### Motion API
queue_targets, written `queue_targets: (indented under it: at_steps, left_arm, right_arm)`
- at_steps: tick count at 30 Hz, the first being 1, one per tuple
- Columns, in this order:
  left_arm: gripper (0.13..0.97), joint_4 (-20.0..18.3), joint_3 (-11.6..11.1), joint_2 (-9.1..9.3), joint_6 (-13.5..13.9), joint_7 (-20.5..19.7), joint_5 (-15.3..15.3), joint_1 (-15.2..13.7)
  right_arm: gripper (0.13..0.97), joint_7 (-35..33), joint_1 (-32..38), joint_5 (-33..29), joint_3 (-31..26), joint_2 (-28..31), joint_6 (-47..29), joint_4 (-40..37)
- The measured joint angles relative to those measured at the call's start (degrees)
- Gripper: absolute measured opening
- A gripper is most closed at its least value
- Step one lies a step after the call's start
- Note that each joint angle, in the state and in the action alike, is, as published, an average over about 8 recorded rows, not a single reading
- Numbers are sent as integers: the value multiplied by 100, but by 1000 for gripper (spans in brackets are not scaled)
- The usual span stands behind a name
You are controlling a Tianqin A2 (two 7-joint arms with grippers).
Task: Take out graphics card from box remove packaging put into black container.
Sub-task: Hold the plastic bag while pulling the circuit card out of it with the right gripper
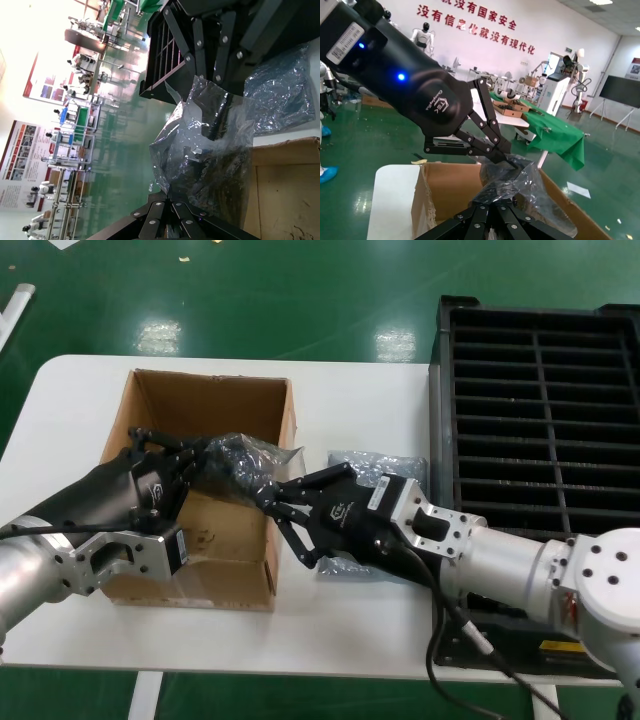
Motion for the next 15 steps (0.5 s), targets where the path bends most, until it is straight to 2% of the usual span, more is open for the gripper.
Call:
queue_targets:
  at_steps: [15]
  left_arm:
    - [138,0,0,0,0,0,0,0]
  right_arm:
    - [134,110,223,-60,2,-301,243,-676]
